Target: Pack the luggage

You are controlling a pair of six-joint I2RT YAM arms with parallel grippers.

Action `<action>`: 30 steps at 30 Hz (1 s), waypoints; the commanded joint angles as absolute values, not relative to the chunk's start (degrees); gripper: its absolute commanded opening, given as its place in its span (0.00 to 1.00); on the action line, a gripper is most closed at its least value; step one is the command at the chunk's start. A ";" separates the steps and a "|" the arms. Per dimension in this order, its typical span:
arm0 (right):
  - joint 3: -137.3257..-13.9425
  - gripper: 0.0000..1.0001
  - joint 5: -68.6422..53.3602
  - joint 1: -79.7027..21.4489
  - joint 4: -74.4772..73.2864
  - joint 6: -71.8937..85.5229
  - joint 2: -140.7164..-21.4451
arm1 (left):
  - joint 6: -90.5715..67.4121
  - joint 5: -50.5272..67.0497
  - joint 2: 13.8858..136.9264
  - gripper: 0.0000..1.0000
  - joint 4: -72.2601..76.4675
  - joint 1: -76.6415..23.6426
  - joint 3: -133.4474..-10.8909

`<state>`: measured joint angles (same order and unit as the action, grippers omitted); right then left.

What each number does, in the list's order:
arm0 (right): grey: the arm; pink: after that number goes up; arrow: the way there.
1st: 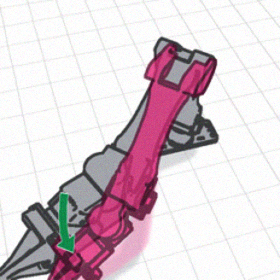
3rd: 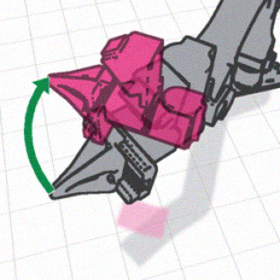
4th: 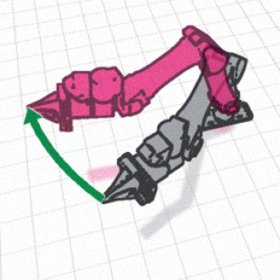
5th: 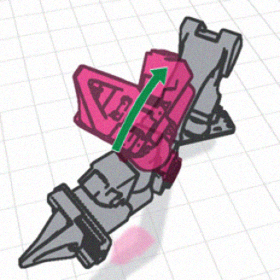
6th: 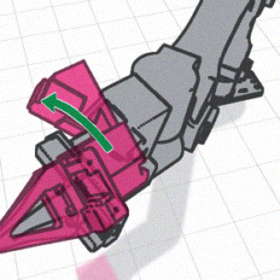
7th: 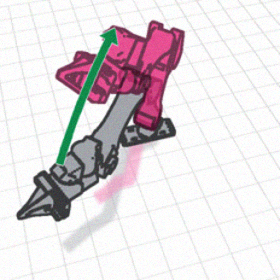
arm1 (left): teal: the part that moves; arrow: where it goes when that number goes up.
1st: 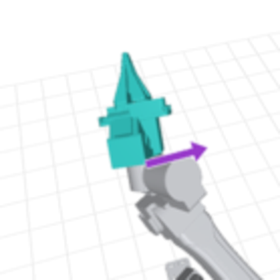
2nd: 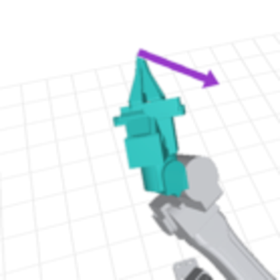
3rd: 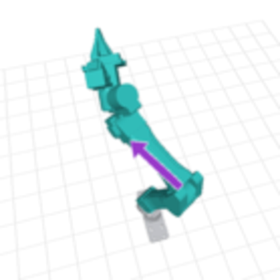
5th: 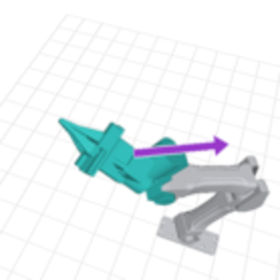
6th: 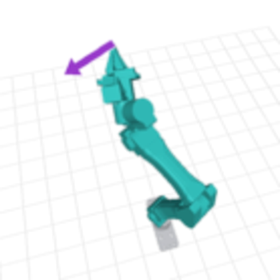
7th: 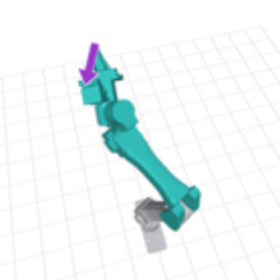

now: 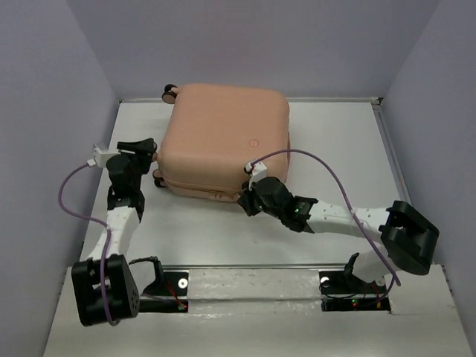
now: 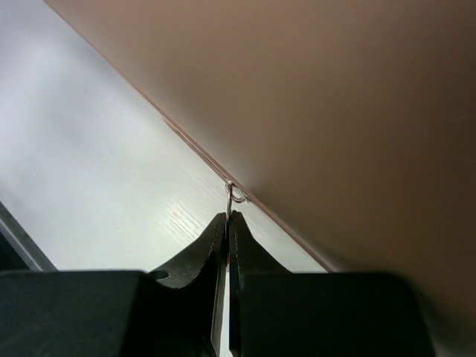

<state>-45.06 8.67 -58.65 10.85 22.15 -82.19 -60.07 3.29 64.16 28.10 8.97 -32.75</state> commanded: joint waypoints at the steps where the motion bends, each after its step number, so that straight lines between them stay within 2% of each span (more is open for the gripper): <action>1: -56.76 0.07 -2.99 -61.86 20.66 22.59 -90.77 | -50.80 21.79 54.16 0.06 25.94 -2.44 -24.62; 4: -65.46 0.07 -2.20 -65.73 18.29 20.57 -100.50 | -48.52 22.07 45.81 0.06 17.44 -5.69 -21.54; 6: -67.67 0.07 -2.81 -65.74 18.19 20.74 -102.91 | -49.21 21.97 39.66 0.06 15.30 -8.07 -18.99; 9: -66.54 0.07 -0.45 -65.74 18.11 19.17 -101.35 | -52.28 18.21 34.28 0.06 14.06 -16.32 -16.00; 10: -63.92 0.07 -0.35 -63.74 18.02 18.55 -98.12 | -52.82 13.76 34.19 0.06 14.06 -22.61 -16.00; 11: -62.33 0.07 -0.61 -62.42 18.02 18.54 -96.17 | -53.26 11.28 34.71 0.06 14.24 -22.68 -16.34; 12: -60.66 0.07 -1.75 -61.01 18.02 18.54 -94.15 | -53.70 8.73 35.59 0.06 14.85 -29.46 -16.61; 15: -53.98 0.07 -3.16 -55.83 17.50 17.14 -85.82 | -55.37 1.51 40.42 0.06 18.80 -39.60 -19.06; 17: -50.82 0.07 -3.34 -53.71 16.62 16.09 -81.76 | -55.46 0.62 44.10 0.06 22.83 -42.87 -22.65; 19: -45.37 0.07 -2.73 -52.30 16.00 16.08 -75.17 | -54.15 -2.62 54.44 0.06 24.51 -48.23 -29.39; 23: -35.70 0.07 -0.53 -51.68 16.69 20.72 -65.32 | -50.37 -0.89 68.07 0.06 27.59 -53.34 -42.57; 26: -27.63 0.07 1.74 -51.68 24.13 26.08 -61.45 | -48.08 3.67 75.99 0.06 27.78 -54.14 -52.69; 30: -24.62 0.07 5.00 -51.68 35.39 32.33 -66.34 | -45.18 5.10 79.45 0.06 23.13 -55.54 -60.29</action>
